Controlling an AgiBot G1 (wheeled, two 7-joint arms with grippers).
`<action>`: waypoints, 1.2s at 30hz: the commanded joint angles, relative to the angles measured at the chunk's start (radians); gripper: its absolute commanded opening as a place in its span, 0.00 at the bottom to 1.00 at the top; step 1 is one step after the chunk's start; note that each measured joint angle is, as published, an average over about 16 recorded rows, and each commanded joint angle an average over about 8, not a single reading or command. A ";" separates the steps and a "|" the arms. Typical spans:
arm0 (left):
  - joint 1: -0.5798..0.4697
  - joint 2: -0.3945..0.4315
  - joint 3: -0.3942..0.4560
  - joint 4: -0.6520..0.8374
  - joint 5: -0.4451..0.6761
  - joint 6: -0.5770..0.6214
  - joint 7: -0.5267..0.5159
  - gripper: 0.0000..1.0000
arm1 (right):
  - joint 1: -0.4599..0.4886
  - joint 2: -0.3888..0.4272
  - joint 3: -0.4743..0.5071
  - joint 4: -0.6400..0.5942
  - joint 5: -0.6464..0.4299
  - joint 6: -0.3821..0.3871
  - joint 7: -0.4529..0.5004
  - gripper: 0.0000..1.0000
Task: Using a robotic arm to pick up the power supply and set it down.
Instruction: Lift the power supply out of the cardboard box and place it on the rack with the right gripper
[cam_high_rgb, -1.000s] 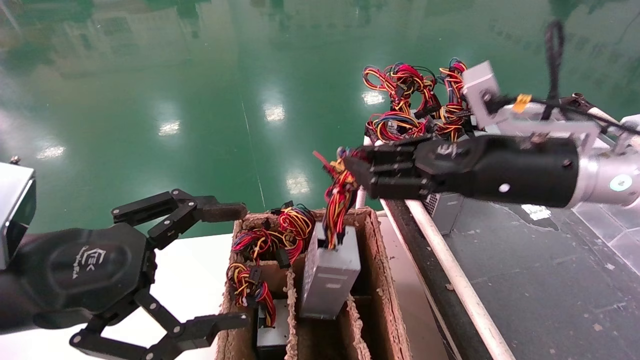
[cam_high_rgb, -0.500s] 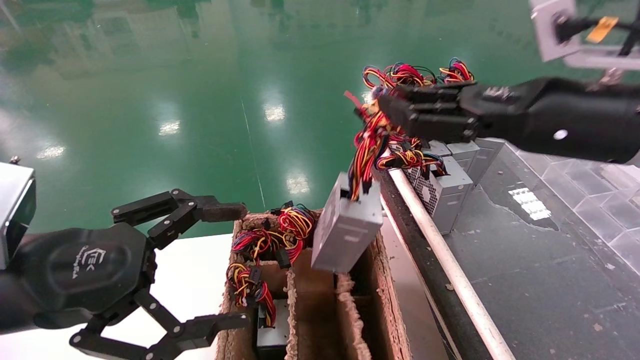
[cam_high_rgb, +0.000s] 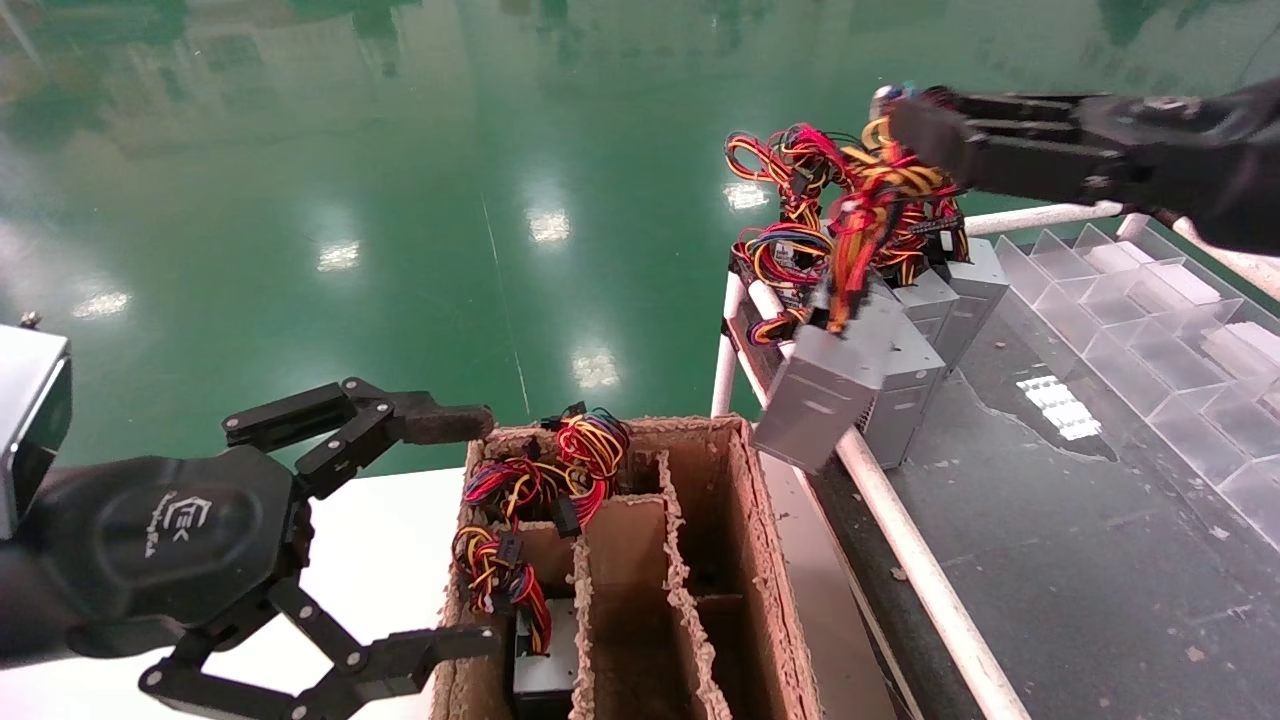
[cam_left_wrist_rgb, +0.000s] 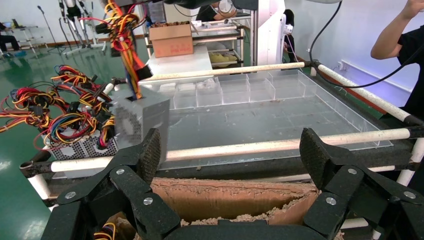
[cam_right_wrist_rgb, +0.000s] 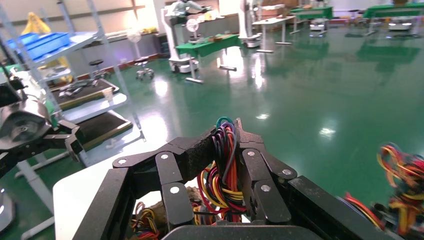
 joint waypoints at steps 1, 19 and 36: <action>0.000 0.000 0.000 0.000 0.000 0.000 0.000 1.00 | 0.003 0.019 -0.002 0.001 0.007 -0.001 0.008 0.00; 0.000 0.000 0.001 0.000 -0.001 0.000 0.000 1.00 | -0.032 0.224 -0.022 0.042 0.107 -0.001 0.076 0.00; 0.000 -0.001 0.001 0.000 -0.001 -0.001 0.001 1.00 | -0.073 0.213 -0.070 -0.092 0.090 0.012 0.028 0.00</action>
